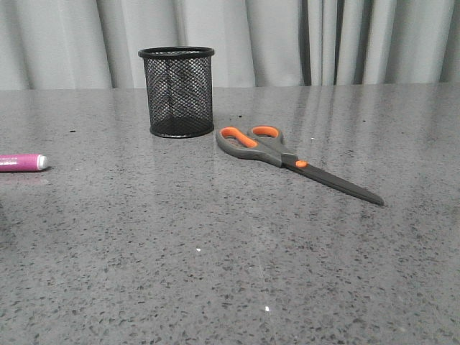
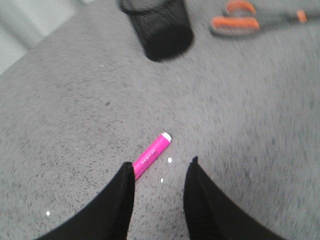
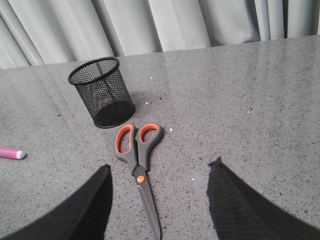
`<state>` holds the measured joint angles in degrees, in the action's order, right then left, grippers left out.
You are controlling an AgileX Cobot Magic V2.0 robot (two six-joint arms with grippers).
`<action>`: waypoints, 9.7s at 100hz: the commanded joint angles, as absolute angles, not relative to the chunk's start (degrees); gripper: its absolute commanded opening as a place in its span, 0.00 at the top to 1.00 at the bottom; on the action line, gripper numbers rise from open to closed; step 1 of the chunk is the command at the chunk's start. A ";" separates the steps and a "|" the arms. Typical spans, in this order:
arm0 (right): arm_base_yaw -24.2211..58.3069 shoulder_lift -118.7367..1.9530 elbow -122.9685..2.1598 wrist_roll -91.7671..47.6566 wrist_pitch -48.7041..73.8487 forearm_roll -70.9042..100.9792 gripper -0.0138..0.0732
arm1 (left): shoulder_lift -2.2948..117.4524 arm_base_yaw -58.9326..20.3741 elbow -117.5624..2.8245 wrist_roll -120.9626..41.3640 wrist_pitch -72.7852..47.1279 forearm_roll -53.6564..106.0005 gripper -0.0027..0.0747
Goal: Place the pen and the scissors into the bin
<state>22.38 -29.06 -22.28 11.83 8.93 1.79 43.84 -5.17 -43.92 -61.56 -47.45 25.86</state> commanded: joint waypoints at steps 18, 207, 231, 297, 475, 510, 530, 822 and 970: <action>22.58 -29.67 -24.59 10.96 2.81 1.26 0.40 | 59.55 -12.88 -52.50 -66.36 -54.32 6.11 0.66; 22.58 -29.67 -24.59 10.96 4.77 -0.83 0.40 | 84.70 -14.59 -74.89 -109.33 -37.08 93.34 0.99; 22.58 -29.67 -24.59 10.96 4.81 -0.83 0.40 | 90.57 -14.68 -75.63 -116.34 -43.75 105.97 0.99; 22.58 -29.67 -24.59 10.96 4.90 -0.83 0.40 | 103.96 -14.54 -81.12 -116.34 -44.35 105.97 0.99; 33.19 -96.41 -87.30 1.96 57.84 -1.58 0.20 | 37.21 -13.99 -47.91 -96.60 -43.11 85.03 0.84; 33.07 -101.54 -87.30 1.96 57.76 -3.96 0.20 | 37.21 -14.25 -47.91 -96.60 -43.93 86.88 0.84; 32.38 -103.29 -87.30 1.96 55.98 -4.04 0.20 | 37.01 -14.25 -47.91 -96.60 -45.01 86.88 0.84; 32.97 -107.45 -81.71 1.81 -10.61 4.82 0.75 | 33.18 -15.25 -47.86 -93.67 -44.66 86.43 0.84; 33.22 -27.79 -28.20 1.56 -1.37 -15.04 0.92 | 6.49 -15.25 -13.06 -90.69 -14.18 97.07 0.99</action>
<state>33.14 -32.74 -29.49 1.76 4.05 -12.77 5.89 -14.75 -12.28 -91.18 -13.78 95.23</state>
